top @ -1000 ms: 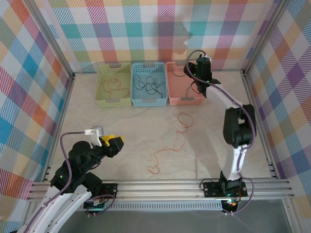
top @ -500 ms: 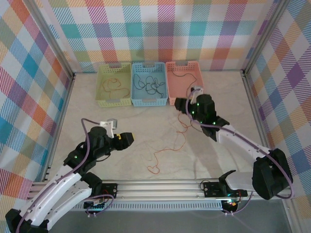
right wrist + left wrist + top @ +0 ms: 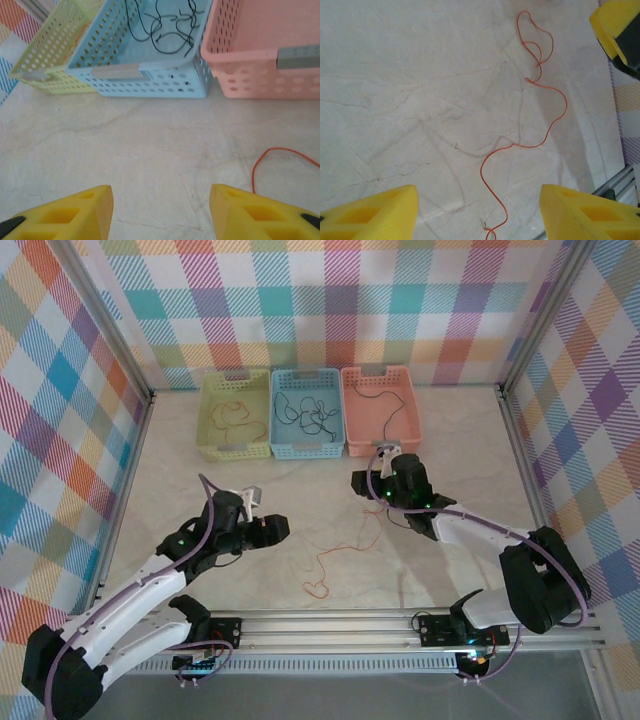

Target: Untangle the cables

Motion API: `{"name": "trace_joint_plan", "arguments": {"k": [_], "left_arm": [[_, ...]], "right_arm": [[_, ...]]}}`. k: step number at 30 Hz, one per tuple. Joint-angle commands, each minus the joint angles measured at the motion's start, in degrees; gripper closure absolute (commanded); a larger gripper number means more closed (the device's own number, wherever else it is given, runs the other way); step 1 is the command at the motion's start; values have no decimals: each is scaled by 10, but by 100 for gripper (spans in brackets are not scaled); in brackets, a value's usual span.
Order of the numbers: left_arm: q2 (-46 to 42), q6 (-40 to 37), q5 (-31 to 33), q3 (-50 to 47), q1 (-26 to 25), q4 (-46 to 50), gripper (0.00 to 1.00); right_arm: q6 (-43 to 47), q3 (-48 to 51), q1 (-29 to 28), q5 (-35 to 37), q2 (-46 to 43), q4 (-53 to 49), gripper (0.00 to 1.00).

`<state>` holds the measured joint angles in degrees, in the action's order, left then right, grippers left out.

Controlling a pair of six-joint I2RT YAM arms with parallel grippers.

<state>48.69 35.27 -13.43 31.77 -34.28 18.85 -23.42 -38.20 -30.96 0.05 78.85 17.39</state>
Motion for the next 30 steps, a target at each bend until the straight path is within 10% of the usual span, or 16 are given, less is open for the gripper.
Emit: {"name": "trace_joint_plan", "arguments": {"k": [1,24,30], "left_arm": [[31,9,5,14,-23,-24,35],[374,-29,26,126,-180,-20,38],[392,-24,27,138,-191,-24,64]], "right_arm": [[13,10,-2,-9,8,49,46],[41,19,-2,29,-14,33,43],[43,20,-2,30,-16,31,42]]}}
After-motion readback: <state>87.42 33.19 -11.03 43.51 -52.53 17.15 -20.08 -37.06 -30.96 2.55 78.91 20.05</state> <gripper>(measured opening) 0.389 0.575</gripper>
